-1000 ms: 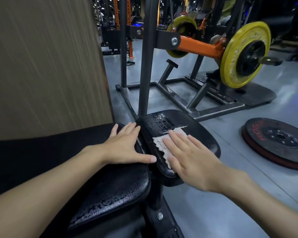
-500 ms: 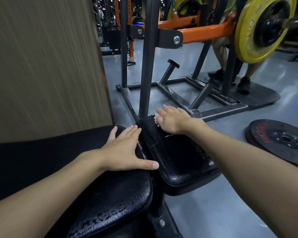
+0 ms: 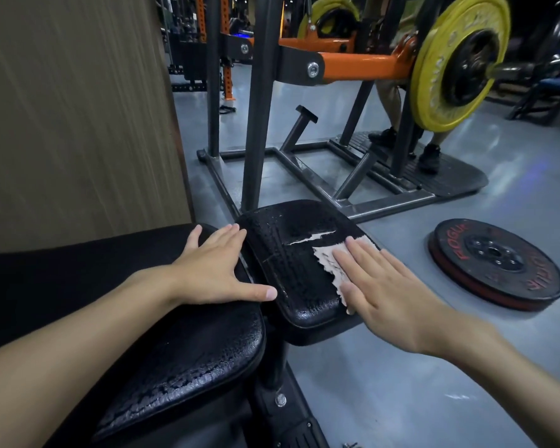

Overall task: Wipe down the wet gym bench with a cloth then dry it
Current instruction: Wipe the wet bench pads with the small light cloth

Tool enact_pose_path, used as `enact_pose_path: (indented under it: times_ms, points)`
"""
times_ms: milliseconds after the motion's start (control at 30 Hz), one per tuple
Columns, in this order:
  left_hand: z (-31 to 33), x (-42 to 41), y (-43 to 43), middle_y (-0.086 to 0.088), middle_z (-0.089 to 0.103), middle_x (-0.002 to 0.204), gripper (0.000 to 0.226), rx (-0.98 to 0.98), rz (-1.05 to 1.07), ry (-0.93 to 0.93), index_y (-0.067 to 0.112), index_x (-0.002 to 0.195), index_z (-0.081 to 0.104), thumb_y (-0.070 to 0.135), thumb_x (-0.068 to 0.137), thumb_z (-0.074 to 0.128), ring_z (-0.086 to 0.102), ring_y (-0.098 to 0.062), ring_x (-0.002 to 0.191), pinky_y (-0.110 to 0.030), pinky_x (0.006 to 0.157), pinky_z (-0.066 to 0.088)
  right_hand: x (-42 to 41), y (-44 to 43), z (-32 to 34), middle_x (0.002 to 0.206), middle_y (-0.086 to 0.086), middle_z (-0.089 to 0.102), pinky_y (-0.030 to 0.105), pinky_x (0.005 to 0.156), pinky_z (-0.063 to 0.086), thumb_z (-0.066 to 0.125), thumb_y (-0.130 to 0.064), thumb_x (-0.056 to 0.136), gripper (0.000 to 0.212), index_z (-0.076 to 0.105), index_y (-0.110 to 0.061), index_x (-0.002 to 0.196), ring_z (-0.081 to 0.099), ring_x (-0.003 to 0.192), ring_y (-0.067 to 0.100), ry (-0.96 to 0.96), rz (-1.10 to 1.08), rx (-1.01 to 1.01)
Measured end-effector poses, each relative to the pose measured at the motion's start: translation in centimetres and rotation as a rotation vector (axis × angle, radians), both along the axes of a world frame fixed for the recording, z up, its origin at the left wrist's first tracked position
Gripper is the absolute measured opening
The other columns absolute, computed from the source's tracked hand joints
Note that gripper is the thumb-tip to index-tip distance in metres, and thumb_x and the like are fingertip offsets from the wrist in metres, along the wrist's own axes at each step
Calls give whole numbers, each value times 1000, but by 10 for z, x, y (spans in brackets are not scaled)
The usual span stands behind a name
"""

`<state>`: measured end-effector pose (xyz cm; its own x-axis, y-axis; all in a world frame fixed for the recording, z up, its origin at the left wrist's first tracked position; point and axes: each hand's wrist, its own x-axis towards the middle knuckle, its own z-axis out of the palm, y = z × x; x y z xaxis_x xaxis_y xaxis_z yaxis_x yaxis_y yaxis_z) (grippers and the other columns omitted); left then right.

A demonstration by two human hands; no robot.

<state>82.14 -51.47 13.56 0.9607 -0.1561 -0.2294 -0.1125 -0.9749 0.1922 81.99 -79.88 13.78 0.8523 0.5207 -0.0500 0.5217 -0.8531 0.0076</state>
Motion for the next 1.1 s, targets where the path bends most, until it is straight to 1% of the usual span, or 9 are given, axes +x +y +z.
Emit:
enact_pose_path:
  times_ms: [67, 167, 300, 433, 500, 567, 667, 867, 1100]
  points:
    - [-1, 0, 1, 0, -11, 164, 141, 7, -8, -3, 15, 156, -7, 100, 51, 32, -18, -5, 147, -48, 118, -17, 5, 3, 2, 166, -5, -5, 31, 120, -6, -13, -57, 84, 78, 2, -30, 156, -12, 151, 12, 5, -24, 8]
    - [-2, 1, 1, 0, -11, 164, 142, 8, -14, -11, 14, 156, -7, 100, 50, 31, -18, -6, 147, -48, 117, -17, 36, 15, 3, 167, 1, -6, 35, 122, -4, 11, -47, 103, 58, 5, -28, 157, -9, 152, 17, 44, -85, 9]
    - [-3, 2, 1, 0, -11, 164, 143, -8, -11, -25, 15, 156, -6, 101, 49, 31, -18, -5, 147, -47, 117, -18, 100, 42, 1, 167, 8, -1, 41, 123, 3, 20, -43, 105, 58, 9, -23, 157, -2, 153, 21, 95, -158, 79]
    - [-4, 2, 1, 1, -11, 164, 143, -40, 2, -44, 14, 156, -5, 99, 50, 36, -19, -6, 147, -46, 118, -17, 146, 65, 4, 166, 10, 6, 45, 122, 10, 20, -45, 103, 60, 10, -20, 158, 8, 152, 29, 204, -266, 160]
    - [-5, 2, 0, -1, -10, 165, 145, -66, 14, -58, 13, 156, -3, 100, 48, 40, -22, -9, 146, -46, 119, -15, 151, 79, 3, 165, 9, 13, 47, 121, 11, 18, -45, 103, 59, 16, -20, 156, 12, 151, 28, 161, -286, 116]
    - [-6, 2, 0, -3, -5, 165, 144, -80, 23, -74, 13, 156, 3, 99, 49, 43, -22, -11, 147, -46, 119, -13, 144, 99, 1, 165, 7, 11, 48, 121, 6, 16, -44, 102, 58, 17, -21, 155, 8, 152, 24, 93, -261, 58]
    - [-6, 2, 1, -3, 3, 165, 141, -66, 22, -77, 11, 156, 10, 99, 50, 43, -20, -12, 148, -46, 120, -13, 121, 128, 0, 167, 6, 0, 47, 122, -1, 16, -42, 103, 58, 12, -23, 157, -4, 153, 23, 67, -139, 17]
    - [-11, 3, 3, 7, 3, 165, 140, -114, -4, -131, 19, 157, 6, 101, 49, 41, -18, -10, 148, -46, 120, -13, 77, 141, -4, 167, 2, 0, 46, 122, -1, 19, -39, 104, 52, 13, -36, 156, -6, 152, 19, 31, 159, 23]
    - [-8, 1, 3, 0, 4, 165, 137, -61, 0, -104, 14, 156, 11, 99, 53, 40, -18, -11, 148, -46, 119, -14, 117, 63, 3, 167, 4, -1, 44, 122, 0, 18, -38, 104, 54, 7, -34, 157, -3, 153, 18, 87, -143, 50]
